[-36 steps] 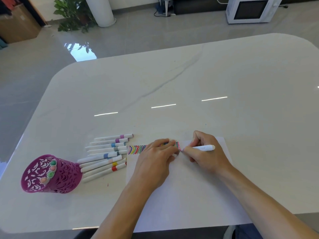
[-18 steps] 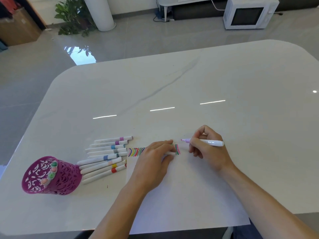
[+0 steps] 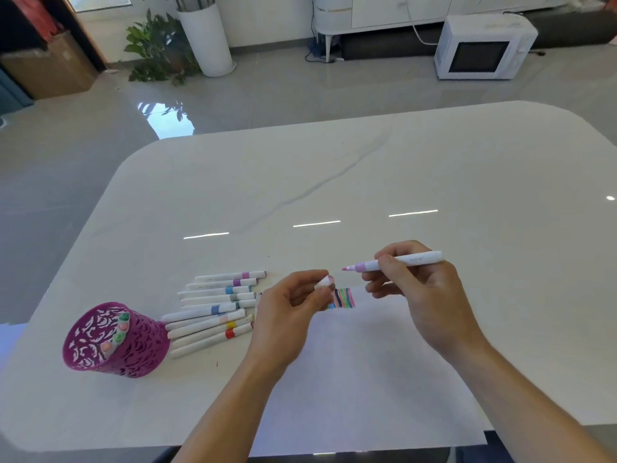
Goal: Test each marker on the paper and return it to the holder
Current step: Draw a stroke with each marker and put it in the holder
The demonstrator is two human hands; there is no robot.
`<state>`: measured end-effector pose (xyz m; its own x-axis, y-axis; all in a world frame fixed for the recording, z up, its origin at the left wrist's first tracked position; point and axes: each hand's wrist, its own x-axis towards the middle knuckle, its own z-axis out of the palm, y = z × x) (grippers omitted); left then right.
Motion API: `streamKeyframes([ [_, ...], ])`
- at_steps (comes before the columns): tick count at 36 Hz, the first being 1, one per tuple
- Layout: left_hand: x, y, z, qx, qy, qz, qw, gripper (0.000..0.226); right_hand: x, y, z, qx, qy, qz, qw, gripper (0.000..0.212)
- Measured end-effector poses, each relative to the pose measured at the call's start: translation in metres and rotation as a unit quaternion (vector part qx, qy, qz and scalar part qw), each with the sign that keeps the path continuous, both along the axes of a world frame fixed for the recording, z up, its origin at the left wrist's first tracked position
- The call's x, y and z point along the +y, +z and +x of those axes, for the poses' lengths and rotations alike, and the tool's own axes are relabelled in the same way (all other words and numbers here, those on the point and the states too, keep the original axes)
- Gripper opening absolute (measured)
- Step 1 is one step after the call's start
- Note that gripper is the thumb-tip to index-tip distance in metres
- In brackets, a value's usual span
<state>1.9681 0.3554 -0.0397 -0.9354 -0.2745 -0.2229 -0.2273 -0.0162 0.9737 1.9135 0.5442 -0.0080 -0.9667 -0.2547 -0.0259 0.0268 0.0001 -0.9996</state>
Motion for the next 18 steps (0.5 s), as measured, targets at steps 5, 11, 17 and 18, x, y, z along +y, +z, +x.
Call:
streamKeyframes([
  [5, 0.002, 0.004, 0.002, 0.008, -0.015, -0.017, 1.000, 0.017, -0.003, -0.002, 0.001, -0.014, 0.018, 0.008, 1.000, 0.016],
  [11, 0.004, 0.003, 0.006, 0.019, -0.023, -0.071, 0.997, 0.016, -0.009, -0.009, 0.002, -0.038, 0.054, 0.049, 0.997, 0.014],
  [17, 0.001, 0.008, 0.004, 0.014, -0.024, -0.078, 0.997, 0.014, -0.011, -0.010, -0.001, -0.044, 0.060, 0.017, 0.997, 0.019],
  [18, 0.001, 0.010, 0.004, 0.014, -0.020, -0.074, 0.997, 0.015, -0.011, -0.011, -0.001, -0.048, 0.060, 0.006, 0.997, 0.020],
])
